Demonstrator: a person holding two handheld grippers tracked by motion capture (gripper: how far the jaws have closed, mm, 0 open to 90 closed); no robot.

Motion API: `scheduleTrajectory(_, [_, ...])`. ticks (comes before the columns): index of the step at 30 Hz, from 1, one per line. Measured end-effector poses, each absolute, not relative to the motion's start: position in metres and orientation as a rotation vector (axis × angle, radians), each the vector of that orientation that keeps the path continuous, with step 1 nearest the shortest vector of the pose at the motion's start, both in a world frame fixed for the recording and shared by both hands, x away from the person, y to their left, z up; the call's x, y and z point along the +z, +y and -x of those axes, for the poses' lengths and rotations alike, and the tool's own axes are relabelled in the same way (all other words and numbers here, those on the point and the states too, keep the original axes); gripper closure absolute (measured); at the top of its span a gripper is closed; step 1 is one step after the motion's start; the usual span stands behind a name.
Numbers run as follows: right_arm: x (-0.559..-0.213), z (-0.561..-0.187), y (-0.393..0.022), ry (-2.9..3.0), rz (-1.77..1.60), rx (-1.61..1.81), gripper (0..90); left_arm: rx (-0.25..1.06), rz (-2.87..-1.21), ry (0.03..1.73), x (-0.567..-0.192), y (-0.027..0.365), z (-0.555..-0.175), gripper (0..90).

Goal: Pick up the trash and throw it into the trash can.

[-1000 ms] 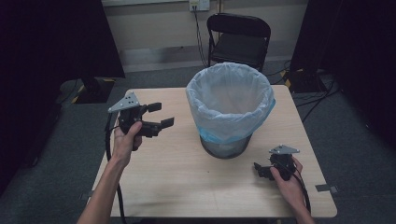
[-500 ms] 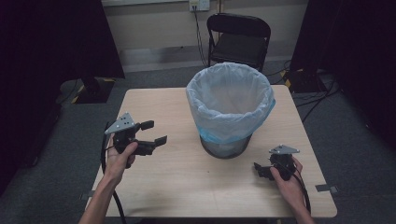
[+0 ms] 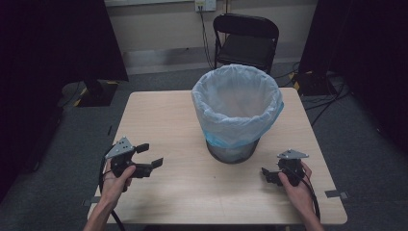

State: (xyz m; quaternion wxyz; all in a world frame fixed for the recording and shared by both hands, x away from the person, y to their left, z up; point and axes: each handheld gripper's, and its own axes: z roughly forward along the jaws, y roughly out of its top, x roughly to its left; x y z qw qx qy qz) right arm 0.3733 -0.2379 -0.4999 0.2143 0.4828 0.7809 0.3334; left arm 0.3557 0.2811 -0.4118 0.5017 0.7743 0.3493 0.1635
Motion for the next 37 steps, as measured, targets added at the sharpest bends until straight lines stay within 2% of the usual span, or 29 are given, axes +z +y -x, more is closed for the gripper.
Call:
scheduleTrajectory(18, [-0.5,-0.373,-0.238,2.166,-1.339,0.925,8.7,0.407,-1.974,1.058,-0.479,0.308,-0.348,16.1])
scheduleTrajectory(27, [-0.5,-0.373,-0.238,2.166,-1.339,0.925,8.6,0.463,-2.116,1.088,-0.496,0.305,-0.35,16.1])
scheduleTrajectory(28, [-0.5,-0.373,-0.238,2.166,-1.339,0.925,8.7,0.465,-2.124,1.081,-0.498,0.305,-0.351,14.0])
scheduleTrajectory(31, [-0.5,-0.373,-0.238,2.166,-1.339,0.925,8.7,0.465,-2.114,1.081,-0.499,0.306,-0.351,11.1])
scheduleTrajectory(37, [-0.5,-0.373,-0.238,2.166,-1.339,0.925,8.7,0.472,-2.109,1.078,-0.5,0.306,-0.351,10.9])
